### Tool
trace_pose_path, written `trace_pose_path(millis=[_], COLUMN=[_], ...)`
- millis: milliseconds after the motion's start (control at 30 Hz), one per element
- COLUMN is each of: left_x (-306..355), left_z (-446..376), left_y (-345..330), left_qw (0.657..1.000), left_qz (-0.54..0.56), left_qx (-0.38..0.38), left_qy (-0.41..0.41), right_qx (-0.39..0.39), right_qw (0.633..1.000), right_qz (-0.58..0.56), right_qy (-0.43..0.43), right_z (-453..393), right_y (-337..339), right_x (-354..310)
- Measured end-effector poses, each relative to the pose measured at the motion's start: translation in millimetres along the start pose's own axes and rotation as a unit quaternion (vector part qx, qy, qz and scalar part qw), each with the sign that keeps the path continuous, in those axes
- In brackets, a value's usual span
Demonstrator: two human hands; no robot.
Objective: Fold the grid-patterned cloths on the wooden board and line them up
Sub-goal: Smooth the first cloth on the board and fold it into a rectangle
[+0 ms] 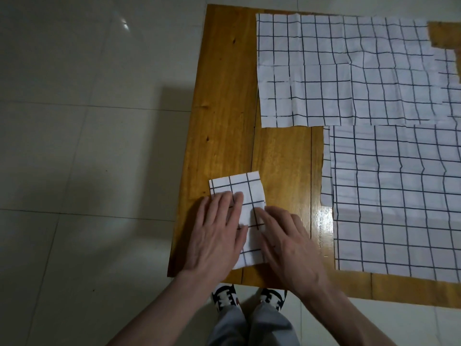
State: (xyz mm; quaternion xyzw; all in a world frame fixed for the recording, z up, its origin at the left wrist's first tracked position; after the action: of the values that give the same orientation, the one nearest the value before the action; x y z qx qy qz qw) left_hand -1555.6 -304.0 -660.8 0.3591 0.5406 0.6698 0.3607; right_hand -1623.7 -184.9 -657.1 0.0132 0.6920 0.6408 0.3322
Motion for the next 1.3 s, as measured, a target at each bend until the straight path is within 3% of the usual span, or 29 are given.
trace_pose_path(millis=[233, 433, 667, 1300], left_x=[-7, -36, -55, -63], left_z=[15, 24, 30, 38], left_y=[-15, -12, -12, -17], left_qw=[1.0, 1.0, 1.0, 0.998], left_qz=[-0.015, 0.016, 0.007, 0.038], left_qx=[-0.011, -0.008, 0.0, 0.0], left_qy=[-0.024, 0.021, 0.003, 0.043], right_qx=[-0.033, -0.054, -0.076, -0.022], right_qw=[0.997, 0.986, 0.987, 0.988], right_qz=[0.058, 0.127, 0.102, 0.126], right_qy=[0.048, 0.095, 0.098, 0.086], right_z=[-1, -8, -14, -19], right_y=[-11, -22, -42, -39], right_x=[-17, -32, -42, -66])
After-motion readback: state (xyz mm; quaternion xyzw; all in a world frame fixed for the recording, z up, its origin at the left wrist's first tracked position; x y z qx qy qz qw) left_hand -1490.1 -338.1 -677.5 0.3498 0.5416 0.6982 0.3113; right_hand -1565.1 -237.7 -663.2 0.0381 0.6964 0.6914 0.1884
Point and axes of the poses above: each hand's wrist, its own z-axis away from the middle knuckle, its own y-axis out of the back of the hand, x = y × z, the point moved 10 cm from there along -z, towards the middle knuckle, and after that the axes turned 7 degrees about y, right-handed, at the moved point
